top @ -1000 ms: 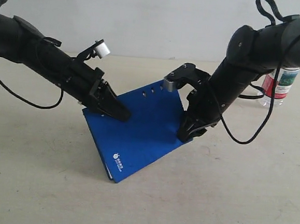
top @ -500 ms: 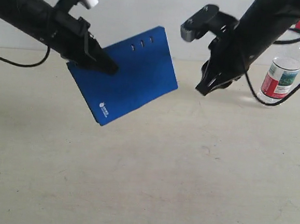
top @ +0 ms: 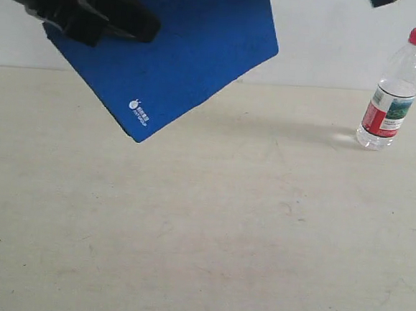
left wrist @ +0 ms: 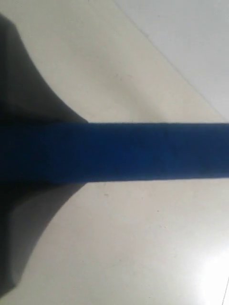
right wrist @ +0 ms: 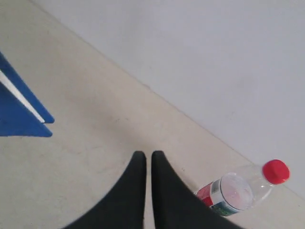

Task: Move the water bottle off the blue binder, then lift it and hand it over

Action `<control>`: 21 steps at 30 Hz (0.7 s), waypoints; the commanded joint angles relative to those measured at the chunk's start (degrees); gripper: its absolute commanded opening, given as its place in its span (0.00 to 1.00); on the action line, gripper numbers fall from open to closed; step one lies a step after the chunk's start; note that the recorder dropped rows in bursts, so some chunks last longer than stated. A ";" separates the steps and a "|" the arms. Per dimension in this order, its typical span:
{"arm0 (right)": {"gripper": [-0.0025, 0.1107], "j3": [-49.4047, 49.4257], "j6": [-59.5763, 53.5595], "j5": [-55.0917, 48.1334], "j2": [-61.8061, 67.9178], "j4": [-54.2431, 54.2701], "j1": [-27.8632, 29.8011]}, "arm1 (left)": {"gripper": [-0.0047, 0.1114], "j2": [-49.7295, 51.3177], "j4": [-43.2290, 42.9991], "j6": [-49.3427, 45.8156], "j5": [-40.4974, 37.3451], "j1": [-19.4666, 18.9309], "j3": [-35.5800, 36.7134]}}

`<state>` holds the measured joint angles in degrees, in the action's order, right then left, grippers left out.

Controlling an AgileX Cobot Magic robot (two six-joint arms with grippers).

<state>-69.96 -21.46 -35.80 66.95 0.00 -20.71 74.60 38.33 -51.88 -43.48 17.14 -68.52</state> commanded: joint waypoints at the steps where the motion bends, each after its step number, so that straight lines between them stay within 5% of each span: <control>1: 0.02 9.73 2.19 2.11 -14.54 0.00 0.25 | 0.08 -9.08 -1.99 10.72 9.27 3.15 9.31; 8: 0.02 22.66 6.45 -2.69 -30.25 -4.00 0.25 | 0.08 -18.18 -1.76 21.27 17.42 9.64 26.81; 15: 0.02 25.89 7.46 -2.09 -35.12 -12.32 0.25 | 0.08 -19.22 0.79 28.18 56.41 15.58 42.32; 21: 0.02 25.89 9.70 1.43 -34.88 -16.19 0.25 | 0.08 -15.12 1.34 26.17 69.00 15.47 44.72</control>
<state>-44.31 -13.46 -37.18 32.16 -14.75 -20.71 58.08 39.09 -24.87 18.63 32.15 -24.01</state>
